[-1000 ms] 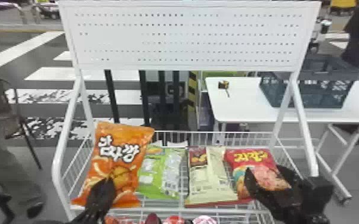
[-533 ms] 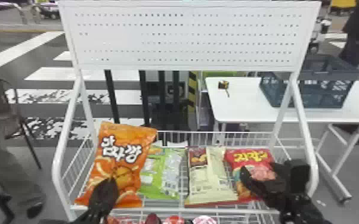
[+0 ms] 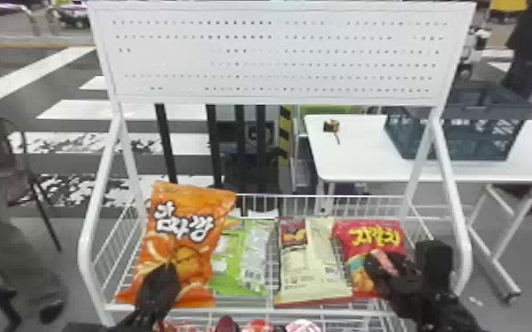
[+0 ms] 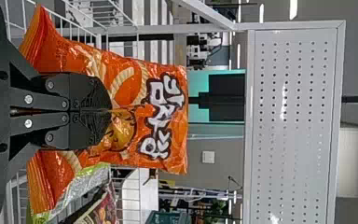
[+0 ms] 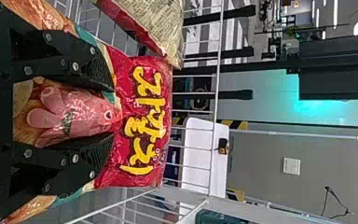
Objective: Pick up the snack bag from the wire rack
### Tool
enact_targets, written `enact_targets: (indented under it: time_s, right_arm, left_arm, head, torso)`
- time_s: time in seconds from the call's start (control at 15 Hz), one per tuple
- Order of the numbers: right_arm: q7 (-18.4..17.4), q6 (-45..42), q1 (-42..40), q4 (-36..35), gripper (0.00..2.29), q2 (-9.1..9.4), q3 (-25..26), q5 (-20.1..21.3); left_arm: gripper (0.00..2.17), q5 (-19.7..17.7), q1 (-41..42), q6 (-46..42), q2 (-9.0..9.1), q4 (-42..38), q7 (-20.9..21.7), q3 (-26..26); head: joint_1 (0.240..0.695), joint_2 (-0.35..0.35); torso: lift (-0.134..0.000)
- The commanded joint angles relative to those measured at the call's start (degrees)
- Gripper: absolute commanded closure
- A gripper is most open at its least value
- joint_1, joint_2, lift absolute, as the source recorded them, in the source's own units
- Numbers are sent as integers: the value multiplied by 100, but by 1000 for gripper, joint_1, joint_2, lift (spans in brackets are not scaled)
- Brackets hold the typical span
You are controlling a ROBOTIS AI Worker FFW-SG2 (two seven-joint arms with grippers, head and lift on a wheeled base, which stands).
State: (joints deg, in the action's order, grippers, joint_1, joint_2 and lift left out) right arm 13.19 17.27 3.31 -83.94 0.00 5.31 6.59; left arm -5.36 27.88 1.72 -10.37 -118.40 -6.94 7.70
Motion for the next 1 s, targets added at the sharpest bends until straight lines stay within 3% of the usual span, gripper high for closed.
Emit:
enact_targets:
  time_s: [0.0, 0.33, 0.93]
  right_arm:
    - [-71, 63, -77, -201, 2020, 5, -13, -26]
    - [-194, -8, -323, -676, 2020, 5, -4, -184]
    - [-141, -8, -1703, -2917, 2020, 5, -118, -782]
  left_arm:
    - [2094, 0, -2, 0, 0, 10, 0, 4]
    - [2057, 0, 16, 0, 0, 1, 0, 12]
    - [2057, 8, 86, 0, -9, -122, 0, 12]
  head:
    - [499, 0]
    - [499, 0]
    - [499, 0]
  torso:
    - [0]
    - [0]
    - [0]
